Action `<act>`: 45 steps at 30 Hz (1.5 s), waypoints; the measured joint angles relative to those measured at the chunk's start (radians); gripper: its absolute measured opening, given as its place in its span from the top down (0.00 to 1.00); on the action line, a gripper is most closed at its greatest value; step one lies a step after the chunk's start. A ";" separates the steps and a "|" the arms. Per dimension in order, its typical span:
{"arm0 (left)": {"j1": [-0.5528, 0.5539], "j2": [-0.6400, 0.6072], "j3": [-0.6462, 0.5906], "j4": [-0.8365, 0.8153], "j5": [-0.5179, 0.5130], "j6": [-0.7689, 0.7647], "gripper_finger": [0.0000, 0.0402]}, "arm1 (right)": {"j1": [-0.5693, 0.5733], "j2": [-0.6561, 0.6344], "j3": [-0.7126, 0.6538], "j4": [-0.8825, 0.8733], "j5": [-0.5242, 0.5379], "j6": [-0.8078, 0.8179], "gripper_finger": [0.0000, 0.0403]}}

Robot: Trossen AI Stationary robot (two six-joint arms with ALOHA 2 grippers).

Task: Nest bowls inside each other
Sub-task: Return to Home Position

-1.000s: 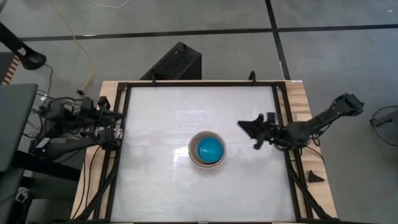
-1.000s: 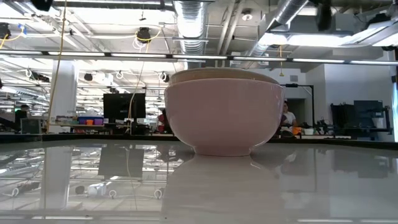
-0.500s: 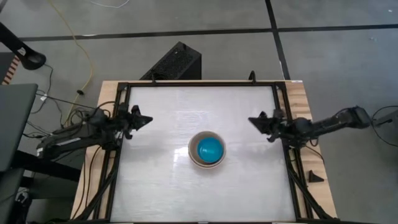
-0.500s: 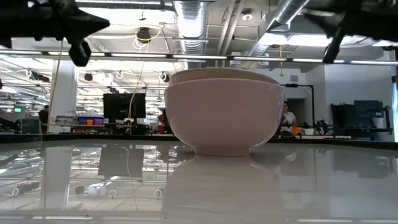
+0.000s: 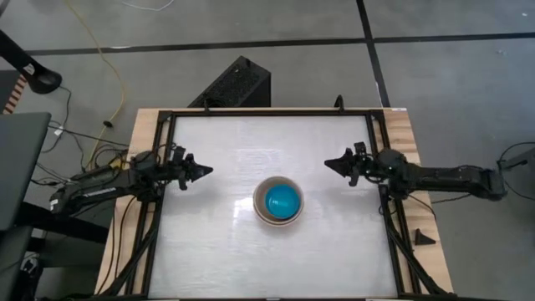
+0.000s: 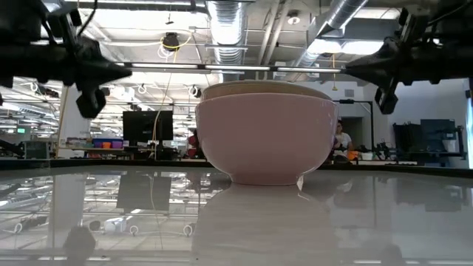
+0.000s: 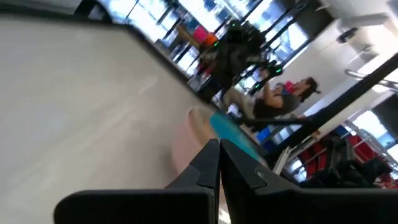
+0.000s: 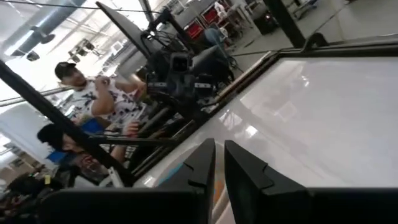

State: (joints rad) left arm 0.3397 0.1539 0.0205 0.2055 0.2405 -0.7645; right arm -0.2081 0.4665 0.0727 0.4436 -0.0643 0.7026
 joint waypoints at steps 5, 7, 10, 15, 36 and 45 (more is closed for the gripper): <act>0.000 -0.004 -0.009 -0.016 -0.018 0.002 1.00 | -0.058 -0.048 0.000 -0.086 -0.043 -0.002 0.83; 0.000 -0.006 -0.009 -0.022 -0.018 0.002 1.00 | -0.046 -0.062 0.000 -0.156 -0.066 0.004 0.83; -0.002 -0.006 -0.010 -0.041 -0.010 0.001 1.00 | 0.001 -0.072 0.001 -0.262 -0.059 -0.003 0.83; -0.019 -0.004 -0.010 -0.142 -0.003 -0.004 1.00 | 0.067 -0.075 0.000 -0.468 0.051 -0.028 0.84; -0.023 0.003 -0.002 -0.179 -0.094 0.456 1.00 | 0.091 -0.053 0.006 -0.638 0.043 -0.075 0.84; -0.022 0.003 -0.002 -0.181 -0.124 0.445 1.00 | 0.091 -0.053 0.006 -0.638 0.040 -0.075 0.84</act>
State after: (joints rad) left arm 0.3175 0.1570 0.0181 0.0242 0.1169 -0.3194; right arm -0.1173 0.4136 0.0784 -0.1947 -0.0246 0.6277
